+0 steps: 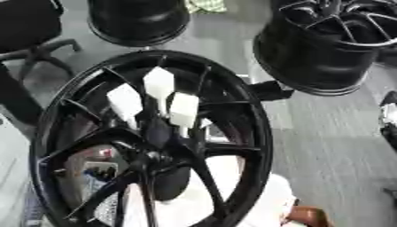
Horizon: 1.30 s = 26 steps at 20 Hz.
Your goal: Pull the pin out of the wheel hub.
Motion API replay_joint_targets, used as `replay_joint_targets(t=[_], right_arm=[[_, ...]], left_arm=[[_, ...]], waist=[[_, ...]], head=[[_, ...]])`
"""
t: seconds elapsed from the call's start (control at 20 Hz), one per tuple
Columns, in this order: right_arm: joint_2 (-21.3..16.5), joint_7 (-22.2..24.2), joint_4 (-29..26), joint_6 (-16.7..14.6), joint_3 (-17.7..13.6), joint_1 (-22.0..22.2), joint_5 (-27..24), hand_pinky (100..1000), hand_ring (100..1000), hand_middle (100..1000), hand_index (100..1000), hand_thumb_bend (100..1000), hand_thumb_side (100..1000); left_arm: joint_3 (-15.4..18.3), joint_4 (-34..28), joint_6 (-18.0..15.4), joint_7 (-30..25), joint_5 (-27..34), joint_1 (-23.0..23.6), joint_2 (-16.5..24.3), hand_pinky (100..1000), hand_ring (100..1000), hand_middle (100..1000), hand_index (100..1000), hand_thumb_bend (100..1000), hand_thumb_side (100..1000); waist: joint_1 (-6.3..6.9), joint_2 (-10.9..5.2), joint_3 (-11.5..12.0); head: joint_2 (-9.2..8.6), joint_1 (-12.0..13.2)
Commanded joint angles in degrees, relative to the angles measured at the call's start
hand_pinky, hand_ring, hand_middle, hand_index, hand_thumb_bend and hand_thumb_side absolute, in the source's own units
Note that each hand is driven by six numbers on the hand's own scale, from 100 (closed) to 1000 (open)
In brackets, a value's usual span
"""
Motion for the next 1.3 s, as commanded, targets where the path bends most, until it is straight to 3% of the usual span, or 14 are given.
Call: replay_joint_targets(t=[0.05, 0.25, 0.5, 0.85, 1.1, 1.3], right_arm=[[-4.8, 1.0, -0.7, 0.6, -1.3, -0.3, 2.6, 857, 806, 664, 755, 234, 343], [-11.1, 4.9, -0.7, 1.9, -2.8, -0.4, 8.1, 868, 814, 677, 762, 257, 332], [-22.3, 15.1, -0.7, 2.7, -4.7, -0.9, 14.7, 884, 824, 696, 774, 287, 331], [-36.9, 31.9, -0.7, 1.4, -6.6, -4.6, 15.6, 906, 840, 729, 793, 300, 345], [-45.2, 43.0, -0.7, -0.5, -4.0, -9.3, 15.1, 914, 850, 747, 799, 343, 325], [-49.0, 49.2, -0.7, -2.2, -0.3, -13.6, 14.8, 915, 853, 753, 803, 368, 316]], left_arm=[[0.1, -0.6, -0.1, -0.2, -0.4, -0.2, 1.2, 764, 755, 769, 796, 127, 869], [0.1, -0.6, -0.1, -0.2, -0.6, -0.1, 1.4, 765, 755, 769, 796, 126, 868], [0.1, -0.6, -0.1, -0.2, -0.8, 0.1, 1.8, 765, 755, 770, 796, 126, 869], [0.1, -0.5, 0.0, -0.2, -1.0, 0.2, 2.1, 766, 756, 771, 796, 127, 872], [-0.2, -0.5, 0.1, -0.5, -1.1, 0.0, 2.3, 767, 756, 772, 796, 127, 877], [-0.6, -0.4, 0.3, -0.8, -1.2, -0.3, 2.4, 767, 757, 772, 796, 128, 880]], waist=[[0.04, -0.86, 0.1], [-0.19, -0.92, -0.1], [-0.58, -1.03, -0.2], [-1.09, -1.20, -0.3], [-1.43, -1.18, 0.3], [-1.67, -1.03, 1.0]], head=[[-0.70, -0.3], [-0.68, -0.5], [-0.74, -0.5], [-0.82, -0.7], [-1.11, -1.5], [-1.47, -2.5]])
